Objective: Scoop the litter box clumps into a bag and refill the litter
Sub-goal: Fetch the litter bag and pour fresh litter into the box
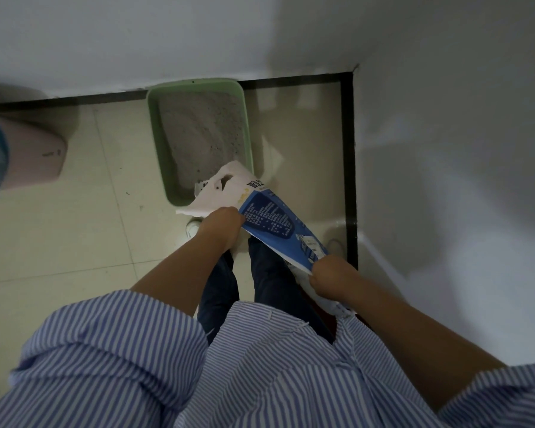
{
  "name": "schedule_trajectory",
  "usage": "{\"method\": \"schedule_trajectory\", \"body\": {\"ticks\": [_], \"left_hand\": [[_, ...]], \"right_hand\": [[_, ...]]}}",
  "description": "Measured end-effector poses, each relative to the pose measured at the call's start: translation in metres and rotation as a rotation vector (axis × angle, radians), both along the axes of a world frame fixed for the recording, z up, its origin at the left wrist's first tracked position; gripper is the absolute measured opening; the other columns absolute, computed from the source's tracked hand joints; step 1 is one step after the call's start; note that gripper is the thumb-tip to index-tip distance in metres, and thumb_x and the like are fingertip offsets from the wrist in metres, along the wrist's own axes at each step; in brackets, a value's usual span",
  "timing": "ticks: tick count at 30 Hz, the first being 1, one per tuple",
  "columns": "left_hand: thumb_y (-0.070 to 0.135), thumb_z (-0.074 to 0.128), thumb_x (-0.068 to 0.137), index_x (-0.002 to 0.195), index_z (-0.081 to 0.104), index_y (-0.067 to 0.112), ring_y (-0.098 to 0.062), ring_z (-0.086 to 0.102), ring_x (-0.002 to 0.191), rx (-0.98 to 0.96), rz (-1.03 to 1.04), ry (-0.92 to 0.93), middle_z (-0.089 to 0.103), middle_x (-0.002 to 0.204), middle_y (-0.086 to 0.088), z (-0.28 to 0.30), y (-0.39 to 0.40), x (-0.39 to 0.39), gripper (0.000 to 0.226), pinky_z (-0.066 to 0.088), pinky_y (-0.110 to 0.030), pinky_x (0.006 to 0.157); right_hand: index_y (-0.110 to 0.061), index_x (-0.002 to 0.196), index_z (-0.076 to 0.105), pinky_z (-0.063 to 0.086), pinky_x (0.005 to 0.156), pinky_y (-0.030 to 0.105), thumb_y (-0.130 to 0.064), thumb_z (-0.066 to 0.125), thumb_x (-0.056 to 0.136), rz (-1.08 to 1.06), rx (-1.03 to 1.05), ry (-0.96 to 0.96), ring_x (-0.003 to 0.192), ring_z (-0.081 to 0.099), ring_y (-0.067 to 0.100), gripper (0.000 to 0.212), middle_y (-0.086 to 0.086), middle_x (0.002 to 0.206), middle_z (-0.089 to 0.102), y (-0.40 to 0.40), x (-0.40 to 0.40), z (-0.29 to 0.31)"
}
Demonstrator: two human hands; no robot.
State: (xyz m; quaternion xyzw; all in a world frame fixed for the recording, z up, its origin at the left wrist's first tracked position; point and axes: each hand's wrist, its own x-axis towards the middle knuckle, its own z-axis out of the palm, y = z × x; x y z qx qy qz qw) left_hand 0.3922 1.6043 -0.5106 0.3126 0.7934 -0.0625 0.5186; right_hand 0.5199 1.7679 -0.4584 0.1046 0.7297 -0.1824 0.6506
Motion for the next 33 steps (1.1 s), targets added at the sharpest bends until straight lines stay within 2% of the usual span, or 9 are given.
{"method": "schedule_trajectory", "body": {"ticks": [2, 4, 10, 14, 16, 22, 25, 28, 33], "left_hand": [[0.008, 0.044, 0.093, 0.130, 0.047, 0.010, -0.025, 0.044, 0.122, 0.003, -0.004, -0.002, 0.047, 0.129, -0.012, 0.000, -0.004, 0.000, 0.037, 0.037, -0.032, 0.102], [0.009, 0.045, 0.093, 0.130, 0.047, 0.010, -0.025, 0.044, 0.122, 0.011, -0.014, -0.009, 0.048, 0.128, -0.012, 0.000, -0.005, 0.000, 0.036, 0.037, -0.031, 0.102], [0.006, 0.043, 0.093, 0.128, 0.049, 0.008, -0.027, 0.044, 0.121, 0.011, -0.036, 0.013, 0.048, 0.128, -0.014, 0.004, -0.009, -0.004, 0.036, 0.037, -0.032, 0.101], [0.006, 0.044, 0.092, 0.126, 0.046, 0.005, -0.028, 0.044, 0.120, 0.000, -0.085, 0.083, 0.048, 0.126, -0.015, 0.012, -0.011, -0.008, 0.034, 0.041, -0.035, 0.096], [0.007, 0.045, 0.092, 0.125, 0.045, 0.005, -0.028, 0.045, 0.118, 0.023, -0.130, 0.105, 0.048, 0.126, -0.015, 0.015, -0.009, -0.007, 0.033, 0.041, -0.035, 0.094], [0.011, 0.043, 0.094, 0.128, 0.043, 0.007, -0.029, 0.044, 0.118, 0.036, -0.164, 0.096, 0.048, 0.126, -0.015, 0.014, -0.012, -0.008, 0.035, 0.041, -0.036, 0.093], [0.010, 0.042, 0.094, 0.130, 0.044, 0.008, -0.029, 0.044, 0.119, 0.012, -0.153, 0.077, 0.049, 0.125, -0.015, 0.010, -0.017, -0.008, 0.036, 0.040, -0.036, 0.096], [0.011, 0.043, 0.094, 0.130, 0.045, 0.009, -0.030, 0.044, 0.119, 0.004, -0.131, 0.054, 0.049, 0.125, -0.016, 0.006, -0.019, -0.006, 0.037, 0.040, -0.037, 0.099], [0.010, 0.047, 0.092, 0.130, 0.046, 0.011, -0.030, 0.046, 0.121, -0.020, -0.065, 0.013, 0.050, 0.127, -0.015, 0.000, -0.025, -0.002, 0.038, 0.039, -0.036, 0.101]], "right_hand": [[-0.018, 0.060, 0.036, 0.017, 0.048, 0.013, -0.015, 0.035, 0.099, 0.013, 0.002, 0.005, 0.061, 0.036, 0.012, 0.040, 0.014, 0.088, 0.058, -0.003, 0.000, -0.001], [-0.021, 0.057, 0.025, 0.017, 0.046, 0.015, -0.015, 0.035, 0.099, -0.007, 0.005, -0.007, 0.053, 0.026, 0.008, 0.044, 0.001, 0.063, 0.035, -0.003, -0.002, 0.001], [-0.020, 0.057, 0.025, 0.020, 0.048, 0.015, -0.014, 0.037, 0.098, -0.022, 0.025, -0.008, 0.053, 0.023, 0.006, 0.043, -0.003, 0.061, 0.026, -0.007, -0.011, 0.007], [-0.018, 0.057, 0.027, 0.040, 0.069, 0.026, -0.016, 0.036, 0.098, -0.038, 0.019, -0.004, 0.063, 0.036, 0.014, 0.042, -0.002, 0.073, 0.040, -0.013, -0.014, 0.005], [-0.015, 0.061, 0.036, 0.037, 0.077, 0.028, -0.017, 0.037, 0.098, -0.043, 0.039, 0.021, 0.076, 0.041, 0.018, 0.037, 0.006, 0.084, 0.048, -0.012, -0.016, 0.009], [-0.002, 0.106, 0.059, 0.037, 0.072, 0.027, -0.019, 0.036, 0.098, -0.058, 0.018, 0.018, 0.094, 0.052, 0.025, 0.029, 0.018, 0.114, 0.059, -0.012, -0.018, 0.015], [-0.013, 0.065, 0.040, 0.026, 0.051, 0.018, -0.015, 0.037, 0.098, -0.053, 0.020, 0.029, 0.080, 0.045, 0.019, 0.033, 0.012, 0.091, 0.052, -0.015, -0.014, 0.007], [-0.017, 0.060, 0.031, 0.020, 0.048, 0.015, -0.014, 0.037, 0.098, -0.028, 0.017, 0.028, 0.066, 0.039, 0.014, 0.039, 0.007, 0.079, 0.050, -0.014, -0.013, 0.004], [0.001, 0.108, 0.057, 0.029, 0.057, 0.020, -0.013, 0.037, 0.098, 0.024, 0.010, 0.012, 0.093, 0.048, 0.017, 0.027, 0.017, 0.124, 0.056, -0.016, -0.016, 0.001]]}}
